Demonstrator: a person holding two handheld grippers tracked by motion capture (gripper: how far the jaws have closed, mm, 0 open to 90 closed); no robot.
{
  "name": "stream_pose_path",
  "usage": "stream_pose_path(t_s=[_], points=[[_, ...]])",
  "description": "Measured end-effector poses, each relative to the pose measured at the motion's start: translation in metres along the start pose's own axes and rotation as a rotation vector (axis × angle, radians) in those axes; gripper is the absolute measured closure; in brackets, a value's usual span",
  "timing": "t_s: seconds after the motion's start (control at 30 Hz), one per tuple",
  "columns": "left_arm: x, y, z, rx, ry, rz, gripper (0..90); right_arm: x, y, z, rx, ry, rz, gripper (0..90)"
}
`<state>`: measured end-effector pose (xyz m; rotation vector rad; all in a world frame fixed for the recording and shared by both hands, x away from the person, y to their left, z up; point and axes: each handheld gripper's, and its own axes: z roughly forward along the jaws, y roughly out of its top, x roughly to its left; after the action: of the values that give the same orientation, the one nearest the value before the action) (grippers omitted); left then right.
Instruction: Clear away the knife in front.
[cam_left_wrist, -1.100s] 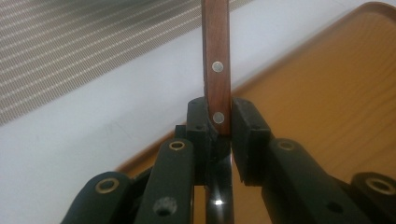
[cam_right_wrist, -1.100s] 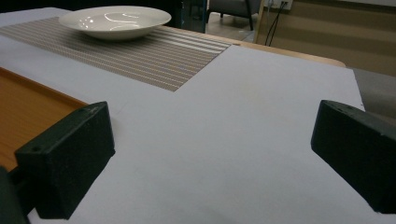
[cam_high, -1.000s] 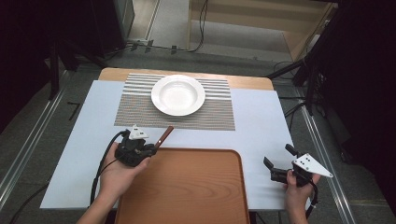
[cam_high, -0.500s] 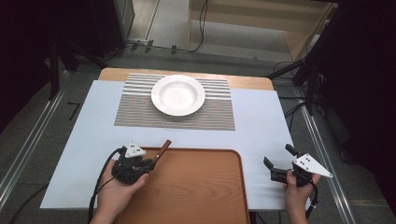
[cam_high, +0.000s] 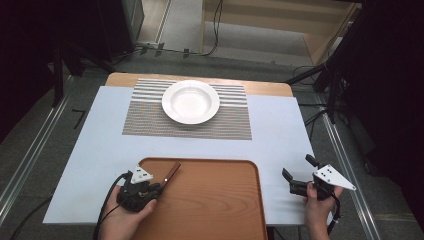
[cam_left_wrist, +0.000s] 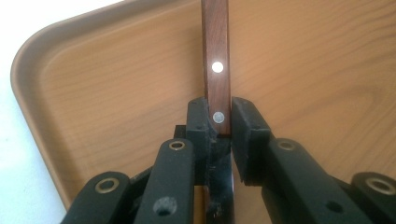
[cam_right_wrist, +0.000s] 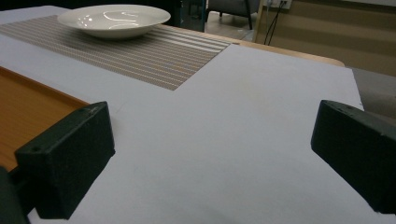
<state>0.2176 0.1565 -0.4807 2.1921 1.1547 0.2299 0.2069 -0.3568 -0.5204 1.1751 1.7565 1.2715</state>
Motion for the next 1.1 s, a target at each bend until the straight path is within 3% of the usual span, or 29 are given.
stream_pose_path(t_s=[0.27,0.5,0.57,0.63,0.73,0.8,0.87,0.97,1.1], points=[[0.002,-0.008,0.004,0.008,0.013,-0.022,76.5,0.0,0.0,0.0,-0.002,0.002,-0.001,0.0],[0.002,-0.006,0.004,0.019,0.039,-0.006,75.3,0.0,0.0,0.0,0.0,0.002,-0.002,0.0],[0.006,-0.001,0.002,-0.006,-0.004,-0.036,69.5,0.0,0.0,0.0,-0.002,0.003,-0.001,0.0],[0.006,0.002,-0.001,-0.034,-0.016,-0.038,68.2,0.0,0.0,0.0,-0.002,0.003,-0.001,0.0],[-0.001,0.014,-0.003,-0.06,-0.053,0.03,81.1,0.0,0.0,0.0,-0.002,0.002,-0.003,0.0],[-0.008,0.017,0.003,-0.027,-0.049,0.089,88.8,0.0,0.0,0.0,-0.001,0.001,-0.001,0.0],[-0.011,0.018,0.011,0.008,-0.051,0.119,89.3,0.0,0.0,0.0,-0.001,0.001,-0.001,0.0],[-0.01,0.017,0.018,0.037,-0.031,0.133,89.3,0.0,0.0,0.0,-0.001,0.001,0.001,0.0],[-0.004,0.013,0.02,0.054,-0.045,0.123,89.4,0.0,0.0,0.0,-0.001,0.0,-0.001,0.0]])
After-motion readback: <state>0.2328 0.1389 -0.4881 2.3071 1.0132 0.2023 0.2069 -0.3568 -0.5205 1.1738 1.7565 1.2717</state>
